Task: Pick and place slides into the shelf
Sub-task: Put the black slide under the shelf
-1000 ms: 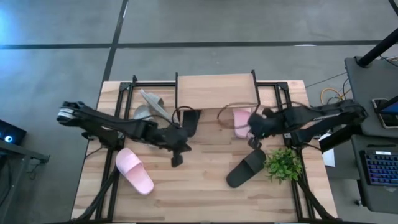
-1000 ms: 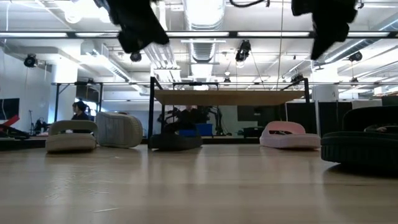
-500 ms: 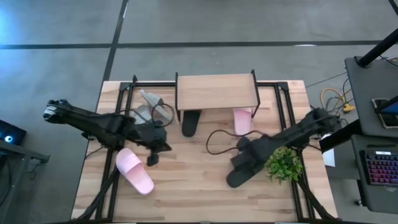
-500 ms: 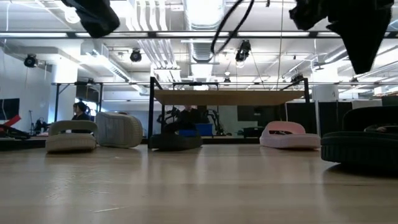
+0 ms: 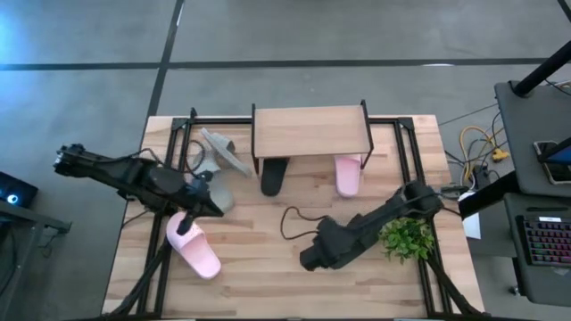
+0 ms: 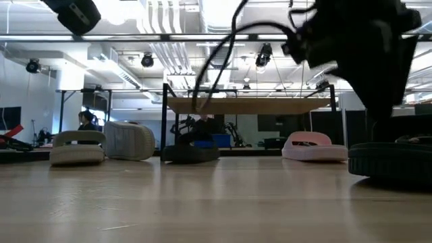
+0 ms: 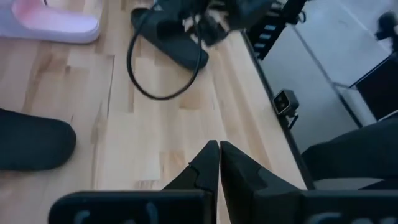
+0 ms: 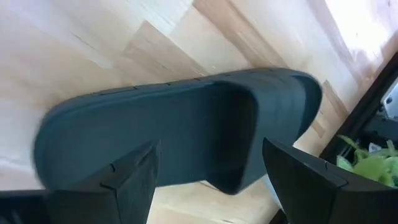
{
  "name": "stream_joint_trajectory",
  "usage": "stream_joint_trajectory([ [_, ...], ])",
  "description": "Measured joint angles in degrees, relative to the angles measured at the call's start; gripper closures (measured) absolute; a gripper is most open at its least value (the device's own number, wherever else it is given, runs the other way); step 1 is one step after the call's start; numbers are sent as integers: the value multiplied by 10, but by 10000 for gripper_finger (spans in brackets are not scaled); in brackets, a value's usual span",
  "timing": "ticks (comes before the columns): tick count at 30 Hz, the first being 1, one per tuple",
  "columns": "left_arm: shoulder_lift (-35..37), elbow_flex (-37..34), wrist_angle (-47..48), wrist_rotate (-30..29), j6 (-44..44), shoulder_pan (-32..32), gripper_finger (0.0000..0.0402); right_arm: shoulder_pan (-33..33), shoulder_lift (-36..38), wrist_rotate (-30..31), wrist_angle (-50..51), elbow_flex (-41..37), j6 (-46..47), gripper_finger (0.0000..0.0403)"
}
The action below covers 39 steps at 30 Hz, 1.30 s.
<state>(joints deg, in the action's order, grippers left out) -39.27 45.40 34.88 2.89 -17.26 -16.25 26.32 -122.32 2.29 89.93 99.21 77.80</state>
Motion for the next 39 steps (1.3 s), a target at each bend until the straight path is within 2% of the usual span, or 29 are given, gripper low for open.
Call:
stream_joint_trajectory([
  [7, 35, -6, 0, -17, 4, 0, 402, 2, -13, -41, 2, -43, 30, 147],
  [19, 7, -5, -23, -48, 17, 0, 402, 3, 12, -17, 1, -124, 14, 191],
  [22, -10, -6, -39, -48, 17, 0, 402, 3, 12, -22, 1, -154, -2, 218],
  [26, -35, -5, -46, -48, 15, 0, 402, 5, 12, -8, 3, -171, -31, 287],
  [30, -56, -5, -46, -48, 11, 0, 402, 13, 12, 55, -3, -153, -63, 371],
  [31, -61, -4, -45, -48, 11, 0, 402, 15, 13, 73, -9, -143, -75, 382],
  [34, -70, 2, -45, -48, 11, 0, 402, 18, 16, 148, -56, -103, -143, 387],
  [39, -75, 14, -49, -52, 11, 0, 402, 6, 19, 301, -152, -55, -307, 388],
])
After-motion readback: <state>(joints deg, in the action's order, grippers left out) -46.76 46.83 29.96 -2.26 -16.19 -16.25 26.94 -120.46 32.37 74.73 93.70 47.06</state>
